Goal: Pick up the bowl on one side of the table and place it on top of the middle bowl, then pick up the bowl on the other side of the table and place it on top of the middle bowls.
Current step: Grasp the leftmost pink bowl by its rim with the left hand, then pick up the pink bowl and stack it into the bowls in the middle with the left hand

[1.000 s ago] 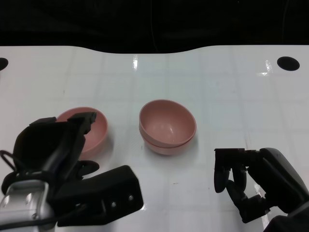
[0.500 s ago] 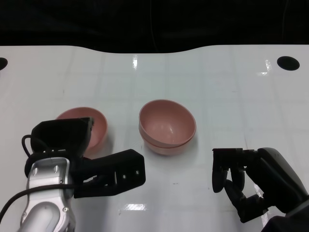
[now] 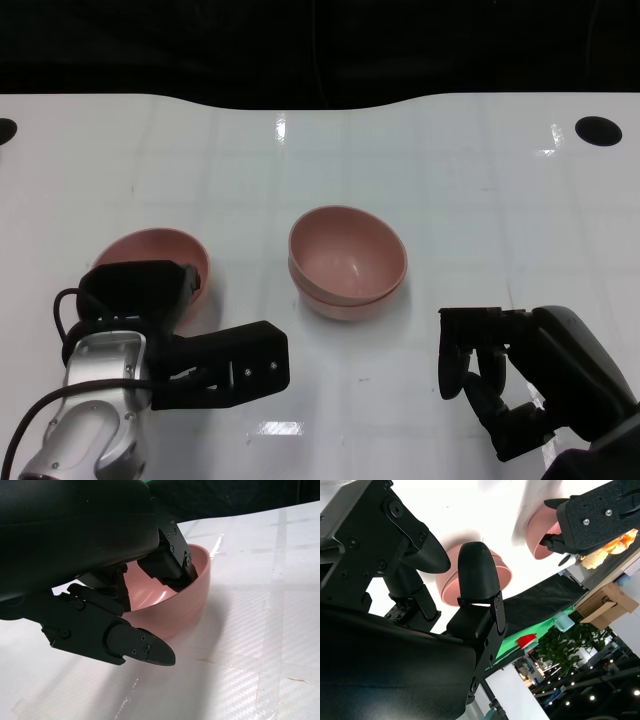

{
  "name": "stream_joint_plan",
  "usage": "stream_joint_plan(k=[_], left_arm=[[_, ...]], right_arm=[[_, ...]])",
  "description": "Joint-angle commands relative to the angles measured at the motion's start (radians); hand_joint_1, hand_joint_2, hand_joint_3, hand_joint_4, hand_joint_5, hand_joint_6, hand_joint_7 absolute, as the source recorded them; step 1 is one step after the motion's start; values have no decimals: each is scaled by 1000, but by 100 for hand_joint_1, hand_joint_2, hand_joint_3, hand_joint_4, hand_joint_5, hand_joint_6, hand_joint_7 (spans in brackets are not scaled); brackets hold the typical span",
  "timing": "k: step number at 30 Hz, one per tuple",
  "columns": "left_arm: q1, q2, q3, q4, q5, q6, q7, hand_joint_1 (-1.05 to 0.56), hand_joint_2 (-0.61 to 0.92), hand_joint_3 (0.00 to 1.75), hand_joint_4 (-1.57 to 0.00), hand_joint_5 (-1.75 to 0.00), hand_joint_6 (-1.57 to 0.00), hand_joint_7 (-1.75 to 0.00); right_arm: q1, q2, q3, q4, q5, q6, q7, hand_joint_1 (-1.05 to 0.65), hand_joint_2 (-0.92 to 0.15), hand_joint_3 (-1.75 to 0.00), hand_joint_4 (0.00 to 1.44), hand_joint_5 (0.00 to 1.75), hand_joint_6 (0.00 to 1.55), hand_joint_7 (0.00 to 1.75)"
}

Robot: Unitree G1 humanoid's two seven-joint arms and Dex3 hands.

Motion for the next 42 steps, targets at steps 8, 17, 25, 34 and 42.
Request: stream_joint_plan(k=[8, 17, 25, 34, 42], left_arm=[[-20, 41, -15, 118, -118, -193, 210, -30, 92, 15, -77, -169, -107, -59], [-13, 79, -35, 27, -96, -149, 212, -29, 91, 31, -84, -175, -70, -130], [0, 115, -28, -87, -75, -112, 197, -27, 91, 21, -84, -175, -59, -159], [-4, 135, 0, -224, -89, -95, 144, -23, 86, 21, -82, -175, -65, -143], [-34, 115, -9, -281, -92, -169, 173, -24, 76, 45, -87, -175, -62, -174]], right_arm=[[1, -8, -2, 4, -6, -8, -12, -6, -10, -170, 97, 175, 84, 156], [-1, -7, 0, 5, -4, -5, -9, -5, -9, -171, 97, 175, 84, 155], [-5, -9, -1, 18, 0, -17, -14, -5, -9, -171, 96, 175, 84, 155], [-6, -13, -2, 20, -1, -20, -13, -5, -9, -171, 97, 175, 84, 155], [4, -21, -2, 16, 4, -21, -5, -7, -10, -169, 96, 175, 85, 155]])
